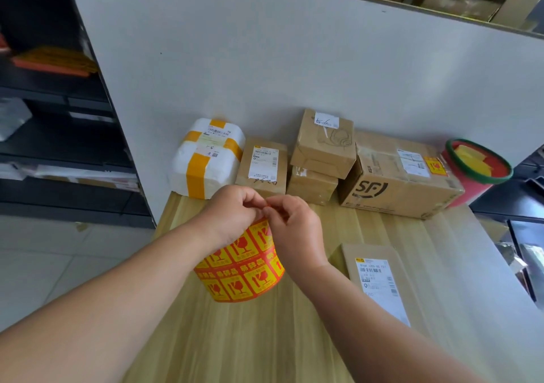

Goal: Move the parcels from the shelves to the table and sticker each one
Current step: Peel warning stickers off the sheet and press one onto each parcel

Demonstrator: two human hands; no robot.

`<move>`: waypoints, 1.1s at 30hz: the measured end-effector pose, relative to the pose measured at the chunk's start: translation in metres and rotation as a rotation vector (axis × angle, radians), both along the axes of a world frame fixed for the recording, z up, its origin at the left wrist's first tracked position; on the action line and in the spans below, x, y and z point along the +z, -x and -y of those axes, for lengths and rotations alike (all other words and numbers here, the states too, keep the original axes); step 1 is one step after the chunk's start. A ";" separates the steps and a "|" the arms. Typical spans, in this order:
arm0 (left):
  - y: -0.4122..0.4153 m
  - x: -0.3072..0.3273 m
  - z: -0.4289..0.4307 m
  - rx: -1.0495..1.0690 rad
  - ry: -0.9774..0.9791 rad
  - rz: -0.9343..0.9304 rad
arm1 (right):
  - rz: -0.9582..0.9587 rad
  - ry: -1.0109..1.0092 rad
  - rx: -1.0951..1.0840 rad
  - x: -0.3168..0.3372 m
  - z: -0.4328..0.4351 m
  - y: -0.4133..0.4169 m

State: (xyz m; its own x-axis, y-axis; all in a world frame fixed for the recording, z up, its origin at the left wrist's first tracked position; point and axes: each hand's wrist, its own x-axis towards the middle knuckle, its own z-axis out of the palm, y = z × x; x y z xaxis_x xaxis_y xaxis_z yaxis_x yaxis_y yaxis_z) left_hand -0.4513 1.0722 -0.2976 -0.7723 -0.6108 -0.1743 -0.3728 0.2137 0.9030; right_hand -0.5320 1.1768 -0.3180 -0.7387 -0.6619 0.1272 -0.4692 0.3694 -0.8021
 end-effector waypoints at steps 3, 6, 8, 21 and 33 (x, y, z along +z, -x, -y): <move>0.003 -0.001 -0.001 -0.005 0.026 0.024 | 0.069 0.006 -0.014 -0.001 0.000 0.003; 0.004 -0.002 -0.002 -0.005 0.043 0.049 | 0.163 0.030 -0.036 -0.001 -0.001 0.005; 0.005 -0.002 -0.002 -0.009 0.048 0.056 | 0.214 0.041 -0.048 -0.001 -0.003 0.006; 0.001 -0.013 0.007 0.011 0.084 0.148 | 0.447 0.107 -0.217 0.001 -0.009 0.012; 0.001 -0.041 0.028 0.079 0.158 0.345 | 0.515 0.124 -0.355 -0.006 -0.020 0.038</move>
State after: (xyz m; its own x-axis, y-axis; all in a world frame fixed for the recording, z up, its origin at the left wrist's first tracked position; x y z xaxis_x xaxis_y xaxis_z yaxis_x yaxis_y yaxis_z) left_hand -0.4519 1.0438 -0.3383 -0.6341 -0.7065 -0.3144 -0.6696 0.2983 0.6802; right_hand -0.5696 1.1967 -0.3244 -0.8972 -0.3687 -0.2430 0.1223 0.3213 -0.9391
